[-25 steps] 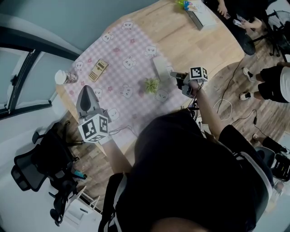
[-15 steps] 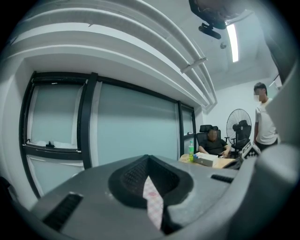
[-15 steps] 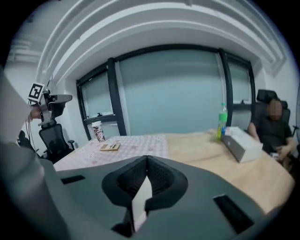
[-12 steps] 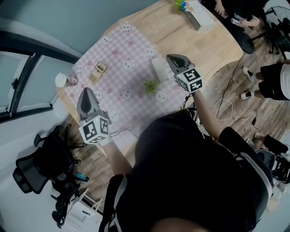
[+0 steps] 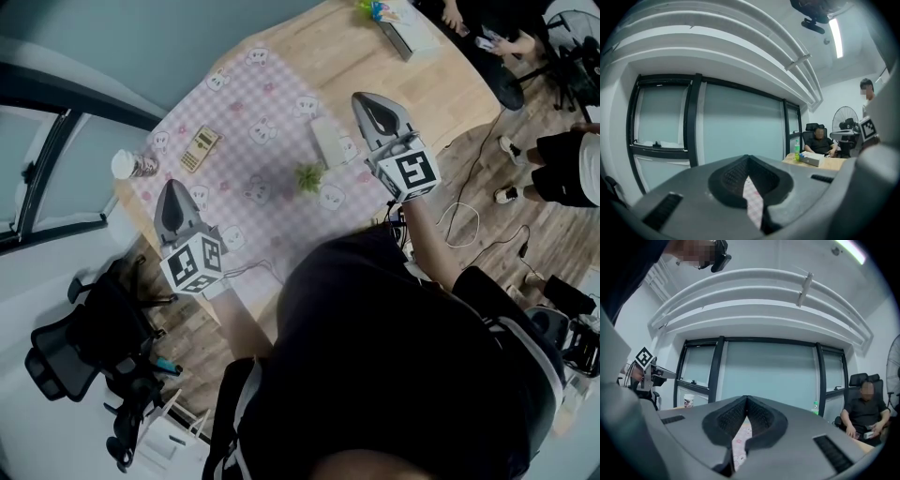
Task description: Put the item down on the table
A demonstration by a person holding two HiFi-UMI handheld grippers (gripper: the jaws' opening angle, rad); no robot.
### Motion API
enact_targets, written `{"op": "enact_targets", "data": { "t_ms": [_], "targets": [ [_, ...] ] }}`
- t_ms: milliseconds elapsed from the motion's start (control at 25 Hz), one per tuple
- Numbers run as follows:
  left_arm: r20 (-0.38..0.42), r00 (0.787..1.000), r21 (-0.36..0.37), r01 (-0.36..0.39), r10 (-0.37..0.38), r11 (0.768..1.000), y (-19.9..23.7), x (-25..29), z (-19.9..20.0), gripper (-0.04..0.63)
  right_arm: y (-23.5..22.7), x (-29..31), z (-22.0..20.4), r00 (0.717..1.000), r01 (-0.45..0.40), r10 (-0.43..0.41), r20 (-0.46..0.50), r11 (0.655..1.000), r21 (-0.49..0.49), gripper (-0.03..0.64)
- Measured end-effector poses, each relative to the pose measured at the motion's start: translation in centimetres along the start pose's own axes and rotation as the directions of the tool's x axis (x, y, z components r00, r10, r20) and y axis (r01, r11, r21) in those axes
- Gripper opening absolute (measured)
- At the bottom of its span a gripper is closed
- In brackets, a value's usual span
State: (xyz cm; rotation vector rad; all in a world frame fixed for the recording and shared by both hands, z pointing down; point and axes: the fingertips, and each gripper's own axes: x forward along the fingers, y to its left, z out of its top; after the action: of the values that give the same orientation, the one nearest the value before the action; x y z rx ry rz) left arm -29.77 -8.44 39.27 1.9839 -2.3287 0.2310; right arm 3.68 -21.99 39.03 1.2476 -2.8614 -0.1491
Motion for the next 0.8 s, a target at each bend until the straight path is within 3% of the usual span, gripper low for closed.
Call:
{"op": "enact_targets", "data": {
  "t_ms": [200,800],
  "targets": [
    [-0.007,1.0,-0.005,-0.007,0.007,1.0,0.1,0.0,-0.3,0.0,-0.1,-0.1,-1.5,0.997,0.009,-0.012,-0.076,0.999,-0.031,0.015],
    [-0.024,1.0,-0.006,-0.004,0.004,1.0,0.2,0.4,-0.8,0.0,-0.1,0.3,-2.3,0.992,-0.01,0.009,-0.126,1.0,-0.006,0.015]
  ]
}}
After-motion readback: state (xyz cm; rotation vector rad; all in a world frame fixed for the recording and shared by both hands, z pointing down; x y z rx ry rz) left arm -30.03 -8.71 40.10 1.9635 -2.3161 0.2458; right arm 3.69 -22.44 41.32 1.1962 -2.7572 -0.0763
